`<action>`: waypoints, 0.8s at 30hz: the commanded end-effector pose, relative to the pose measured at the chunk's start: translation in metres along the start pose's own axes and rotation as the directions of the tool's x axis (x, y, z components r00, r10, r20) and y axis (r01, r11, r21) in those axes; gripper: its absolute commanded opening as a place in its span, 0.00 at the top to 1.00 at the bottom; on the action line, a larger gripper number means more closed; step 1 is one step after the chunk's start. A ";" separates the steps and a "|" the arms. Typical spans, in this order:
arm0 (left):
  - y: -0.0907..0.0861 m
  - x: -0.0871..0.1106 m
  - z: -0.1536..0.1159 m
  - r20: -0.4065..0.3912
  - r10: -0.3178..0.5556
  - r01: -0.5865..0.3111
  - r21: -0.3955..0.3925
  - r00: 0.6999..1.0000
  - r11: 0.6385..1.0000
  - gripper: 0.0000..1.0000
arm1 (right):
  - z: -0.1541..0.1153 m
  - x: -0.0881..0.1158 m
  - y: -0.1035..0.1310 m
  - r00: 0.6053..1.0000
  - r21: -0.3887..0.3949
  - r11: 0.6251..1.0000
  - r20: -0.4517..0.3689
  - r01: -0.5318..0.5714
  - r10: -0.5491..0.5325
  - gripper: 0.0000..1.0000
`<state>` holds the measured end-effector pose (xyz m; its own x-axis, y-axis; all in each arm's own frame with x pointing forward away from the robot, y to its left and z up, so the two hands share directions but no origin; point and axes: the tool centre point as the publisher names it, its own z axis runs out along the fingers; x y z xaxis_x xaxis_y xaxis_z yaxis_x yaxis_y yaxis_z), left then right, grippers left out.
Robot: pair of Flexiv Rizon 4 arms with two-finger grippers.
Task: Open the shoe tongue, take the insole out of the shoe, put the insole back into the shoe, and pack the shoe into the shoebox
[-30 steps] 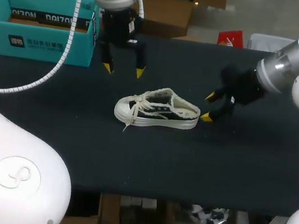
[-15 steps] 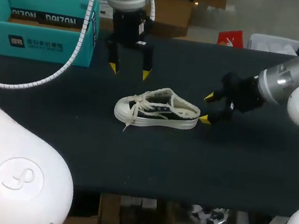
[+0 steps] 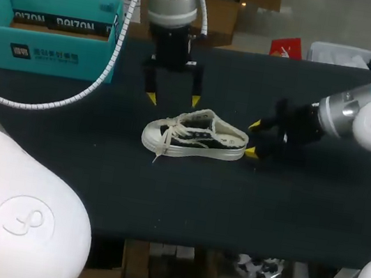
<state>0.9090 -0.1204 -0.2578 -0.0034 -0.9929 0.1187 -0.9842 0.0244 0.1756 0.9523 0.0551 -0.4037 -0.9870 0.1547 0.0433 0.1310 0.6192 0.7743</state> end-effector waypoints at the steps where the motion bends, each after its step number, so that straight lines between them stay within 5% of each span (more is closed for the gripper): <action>1: -0.002 0.006 0.006 0.007 -0.003 0.003 -0.002 1.000 1.000 0.00 | 0.010 -0.001 -0.006 0.999 -0.040 0.999 -0.034 0.010 -0.012 0.00; 24: -0.015 0.013 0.023 0.022 0.006 -0.005 -0.025 1.000 1.000 0.00 | 0.042 0.005 0.003 0.996 -0.124 0.992 -0.089 0.015 -0.026 0.00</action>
<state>0.9176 -0.1340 -0.2799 -0.0126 -0.9946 0.1029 -0.9802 0.0326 0.1954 0.9461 0.0909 -0.4250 -0.9941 0.0838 0.0684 0.1025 0.5269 0.8437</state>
